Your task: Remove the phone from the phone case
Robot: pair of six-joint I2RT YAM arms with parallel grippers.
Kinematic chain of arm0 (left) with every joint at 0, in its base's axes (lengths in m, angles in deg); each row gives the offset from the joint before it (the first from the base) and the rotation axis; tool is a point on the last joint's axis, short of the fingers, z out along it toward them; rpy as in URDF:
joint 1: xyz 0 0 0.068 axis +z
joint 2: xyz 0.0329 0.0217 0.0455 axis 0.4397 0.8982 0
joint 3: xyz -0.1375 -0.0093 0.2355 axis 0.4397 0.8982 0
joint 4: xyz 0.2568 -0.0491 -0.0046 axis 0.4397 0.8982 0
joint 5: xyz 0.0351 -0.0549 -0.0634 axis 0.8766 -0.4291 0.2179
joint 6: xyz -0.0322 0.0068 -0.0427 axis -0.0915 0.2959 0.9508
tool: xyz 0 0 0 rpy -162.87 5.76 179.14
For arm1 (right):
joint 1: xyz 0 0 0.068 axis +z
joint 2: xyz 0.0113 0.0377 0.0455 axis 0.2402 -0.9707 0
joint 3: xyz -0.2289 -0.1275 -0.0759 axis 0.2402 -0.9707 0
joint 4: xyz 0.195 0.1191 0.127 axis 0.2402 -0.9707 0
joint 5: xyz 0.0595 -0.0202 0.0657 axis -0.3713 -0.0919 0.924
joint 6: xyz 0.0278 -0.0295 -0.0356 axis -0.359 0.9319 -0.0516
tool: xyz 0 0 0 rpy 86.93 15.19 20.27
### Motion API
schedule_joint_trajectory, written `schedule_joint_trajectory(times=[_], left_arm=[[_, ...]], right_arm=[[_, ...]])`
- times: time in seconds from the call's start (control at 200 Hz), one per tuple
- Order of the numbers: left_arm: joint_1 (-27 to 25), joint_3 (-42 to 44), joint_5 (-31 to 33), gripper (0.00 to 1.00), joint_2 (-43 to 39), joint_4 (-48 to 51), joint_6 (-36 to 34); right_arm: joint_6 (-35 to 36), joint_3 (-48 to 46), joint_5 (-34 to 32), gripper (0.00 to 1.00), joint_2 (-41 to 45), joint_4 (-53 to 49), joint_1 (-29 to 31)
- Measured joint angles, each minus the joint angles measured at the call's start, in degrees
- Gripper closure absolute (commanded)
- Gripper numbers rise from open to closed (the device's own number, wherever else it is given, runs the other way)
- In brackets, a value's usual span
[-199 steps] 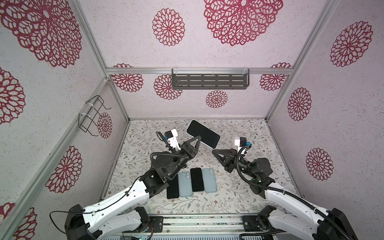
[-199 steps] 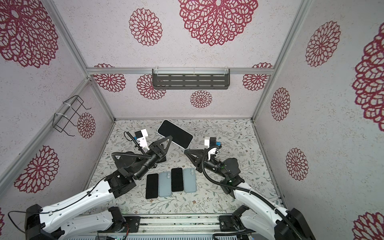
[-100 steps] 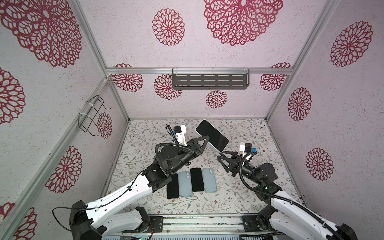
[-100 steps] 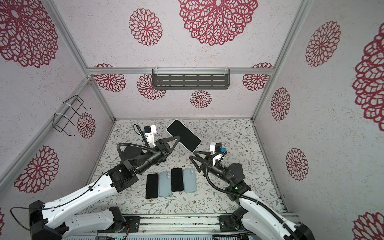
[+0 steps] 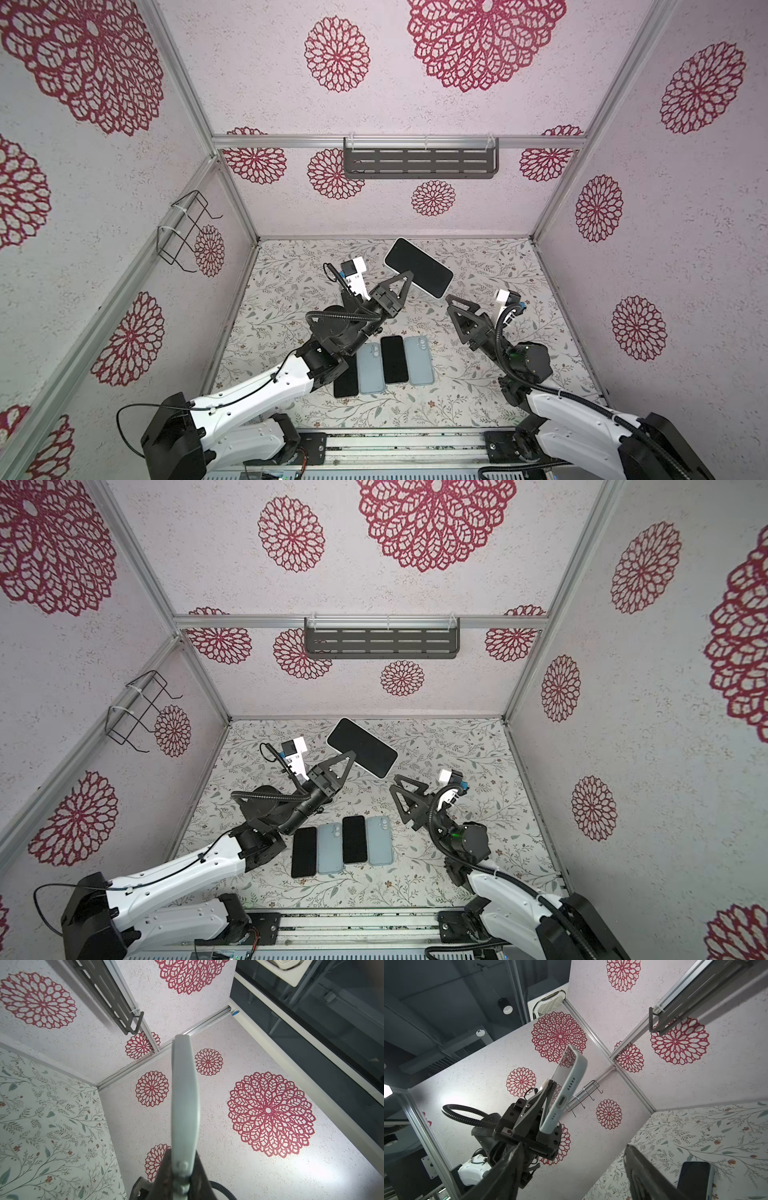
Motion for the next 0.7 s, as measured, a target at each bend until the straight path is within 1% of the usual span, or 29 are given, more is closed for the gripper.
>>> schedule_joint_trajectory(times=[0.235,0.4,0.646,0.701], left_arm=[[-1.33,0.00,2.08,1.00,1.66,-6.27,-0.98],[-1.77,0.02,3.56,1.00,2.47,-7.96,-1.14],[-2.36,0.02,4.92,1.00,2.64,-8.90,-1.11],[-2.49,0.02,5.07,1.00,2.71,-9.09,-1.09]], right_arm=[[-3.15,2.21,-1.49,0.27,-4.46,6.10,1.92],[-3.67,4.00,-1.70,0.32,-5.90,7.06,2.71],[-3.56,5.09,-1.75,0.44,-6.40,7.45,3.02],[-3.74,5.57,-1.77,0.45,-6.73,7.48,3.02]])
